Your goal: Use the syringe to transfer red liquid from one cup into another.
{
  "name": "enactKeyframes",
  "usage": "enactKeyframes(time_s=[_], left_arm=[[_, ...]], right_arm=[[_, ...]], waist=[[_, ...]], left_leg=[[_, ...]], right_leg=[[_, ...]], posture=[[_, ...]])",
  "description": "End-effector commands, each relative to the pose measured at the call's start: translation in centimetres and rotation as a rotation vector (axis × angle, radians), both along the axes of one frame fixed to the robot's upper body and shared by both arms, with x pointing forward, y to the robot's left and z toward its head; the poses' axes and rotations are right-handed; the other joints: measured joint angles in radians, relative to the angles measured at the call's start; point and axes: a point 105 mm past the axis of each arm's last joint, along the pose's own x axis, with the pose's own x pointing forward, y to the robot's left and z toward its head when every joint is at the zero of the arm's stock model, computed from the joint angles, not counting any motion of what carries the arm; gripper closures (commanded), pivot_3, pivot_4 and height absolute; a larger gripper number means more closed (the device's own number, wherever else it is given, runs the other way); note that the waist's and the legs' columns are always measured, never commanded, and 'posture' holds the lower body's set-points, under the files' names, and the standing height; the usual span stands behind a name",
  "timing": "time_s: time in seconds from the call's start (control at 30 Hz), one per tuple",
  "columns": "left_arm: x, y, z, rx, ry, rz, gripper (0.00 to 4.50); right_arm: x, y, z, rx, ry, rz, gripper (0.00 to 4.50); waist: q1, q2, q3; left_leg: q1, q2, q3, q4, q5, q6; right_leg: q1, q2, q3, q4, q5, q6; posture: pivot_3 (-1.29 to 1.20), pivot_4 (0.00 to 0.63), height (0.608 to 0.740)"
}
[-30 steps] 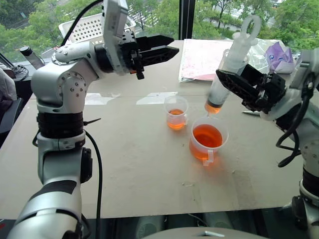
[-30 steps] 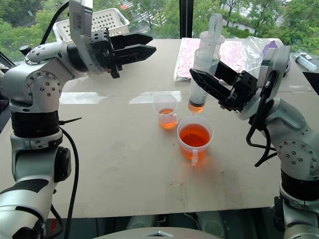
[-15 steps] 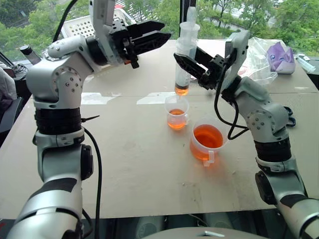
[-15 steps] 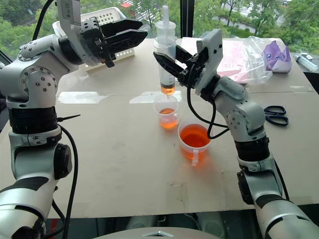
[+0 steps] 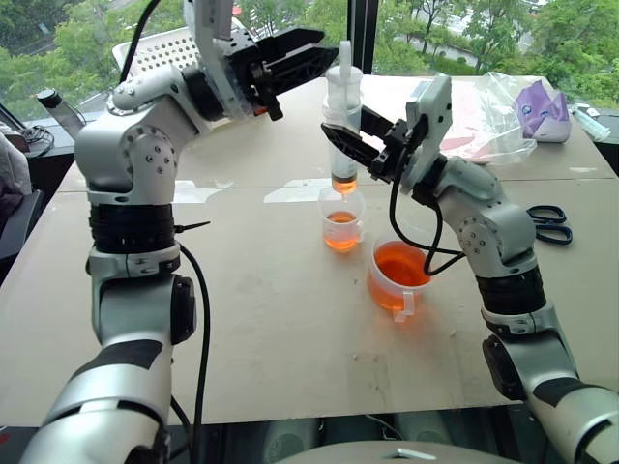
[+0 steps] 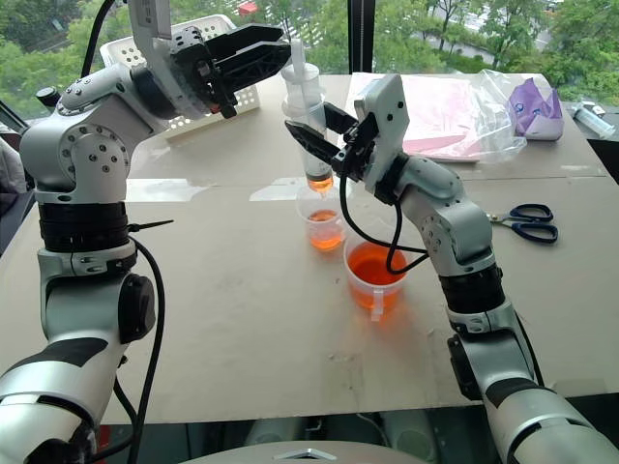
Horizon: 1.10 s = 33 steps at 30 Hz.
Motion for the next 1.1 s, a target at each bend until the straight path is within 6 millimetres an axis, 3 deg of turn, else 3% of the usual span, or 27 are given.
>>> enactKeyframes(time_s=[0.03,0.37,1.0,1.03,1.07,1.1], left_arm=[[-1.0,-0.4,1.4,0.007,-0.067,-0.039,2.71],[-1.4,0.5,0.4,0.080,-0.048,-0.073,2.71],[-2.0,-1.0,-0.1,0.087,-0.037,-0.136,2.71],[-2.0,-1.1,-0.2,0.088,-0.036,-0.141,3.19],[-2.0,-1.1,-0.3,0.090,-0.034,-0.142,3.19],[-2.0,-1.0,-0.4,0.093,-0.033,-0.140,3.74]], right_arm=[[-0.8,0.2,1.6,0.020,-0.071,0.018,3.00],[-0.1,-0.3,2.2,0.050,-0.073,-0.012,3.00],[-1.5,1.1,0.5,-0.045,-0.079,0.069,3.00],[-1.4,1.2,0.7,-0.040,-0.083,0.069,3.00],[-1.3,1.4,0.8,-0.035,-0.087,0.068,3.00],[-1.3,1.4,1.0,-0.031,-0.090,0.068,3.00]], waist=[[-0.001,0.000,0.000],[-0.014,0.000,0.000],[-0.021,0.000,0.000],[-0.021,0.000,0.000],[-0.021,0.000,0.000],[-0.021,0.000,0.000]], left_leg=[[0.000,0.000,0.000,0.000,0.000,0.000],[0.000,0.000,0.000,0.000,0.000,0.000],[0.000,0.000,0.000,0.000,0.000,0.000],[0.000,0.000,0.000,0.000,0.000,0.000],[0.000,0.000,0.000,0.000,0.000,0.000],[0.000,0.000,0.000,0.000,0.000,0.000]], right_leg=[[0.000,0.000,0.000,0.000,0.000,0.000],[-0.001,0.000,0.000,0.001,0.000,0.000],[-0.001,0.000,0.001,0.001,0.000,0.000],[-0.001,0.000,0.001,0.001,0.000,0.000],[-0.001,0.000,0.001,0.001,0.000,0.000],[-0.001,0.000,0.001,0.001,0.000,0.000]], posture=[[0.00,0.150,0.740],[0.00,0.150,0.740],[0.00,0.150,0.740],[0.00,0.150,0.740],[0.00,0.150,0.740],[0.00,0.150,0.740]])
